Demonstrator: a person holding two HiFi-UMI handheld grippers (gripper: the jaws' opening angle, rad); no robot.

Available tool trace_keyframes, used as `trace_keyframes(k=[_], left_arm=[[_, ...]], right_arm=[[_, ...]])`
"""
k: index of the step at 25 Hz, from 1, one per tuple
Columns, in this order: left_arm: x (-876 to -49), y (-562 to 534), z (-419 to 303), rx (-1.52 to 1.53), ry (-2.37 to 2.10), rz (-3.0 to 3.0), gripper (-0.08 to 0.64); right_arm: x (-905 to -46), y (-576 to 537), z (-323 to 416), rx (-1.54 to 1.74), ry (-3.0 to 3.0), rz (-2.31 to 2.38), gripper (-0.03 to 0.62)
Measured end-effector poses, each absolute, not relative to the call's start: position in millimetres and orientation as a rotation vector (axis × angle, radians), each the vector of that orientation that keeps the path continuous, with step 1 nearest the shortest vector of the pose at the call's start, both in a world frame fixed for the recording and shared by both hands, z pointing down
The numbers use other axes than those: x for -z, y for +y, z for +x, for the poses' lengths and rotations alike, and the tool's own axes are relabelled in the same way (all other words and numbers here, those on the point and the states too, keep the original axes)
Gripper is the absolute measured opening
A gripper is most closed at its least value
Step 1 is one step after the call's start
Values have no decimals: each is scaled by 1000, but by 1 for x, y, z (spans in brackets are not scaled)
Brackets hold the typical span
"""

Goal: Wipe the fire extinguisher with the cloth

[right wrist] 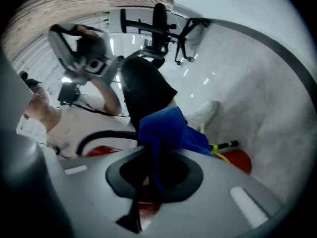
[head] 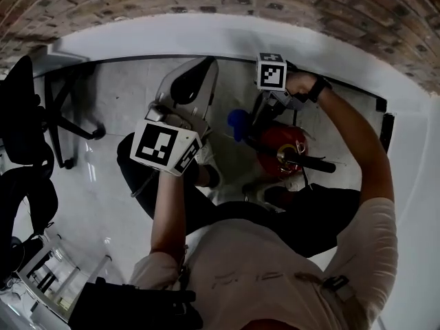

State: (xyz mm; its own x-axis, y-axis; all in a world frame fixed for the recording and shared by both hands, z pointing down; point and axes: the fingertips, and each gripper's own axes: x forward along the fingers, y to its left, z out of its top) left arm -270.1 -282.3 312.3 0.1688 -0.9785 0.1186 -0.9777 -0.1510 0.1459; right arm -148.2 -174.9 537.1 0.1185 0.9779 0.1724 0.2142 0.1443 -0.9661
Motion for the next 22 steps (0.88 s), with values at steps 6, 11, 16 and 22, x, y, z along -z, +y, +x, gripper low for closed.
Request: trace_keyframes(k=[6,11,16,22], left_arm=[[-353,-278,-268,-110,-1875,2201,0],[-370,-274,-268,-157,-1885,2159,0],[-333,-272,-265,-41,-1931,2238,0],[-287,-257,-253,37,-1959,2314,0]], right_arm=[[-723,-169,-149,-803,-1417,-1092,48],[-820,-181,-147,-787,-1571,-894,48],[-801,-200,-149,-833,-1684,-784,48],[-643,-341,-154,-934,-2331,-271,49]])
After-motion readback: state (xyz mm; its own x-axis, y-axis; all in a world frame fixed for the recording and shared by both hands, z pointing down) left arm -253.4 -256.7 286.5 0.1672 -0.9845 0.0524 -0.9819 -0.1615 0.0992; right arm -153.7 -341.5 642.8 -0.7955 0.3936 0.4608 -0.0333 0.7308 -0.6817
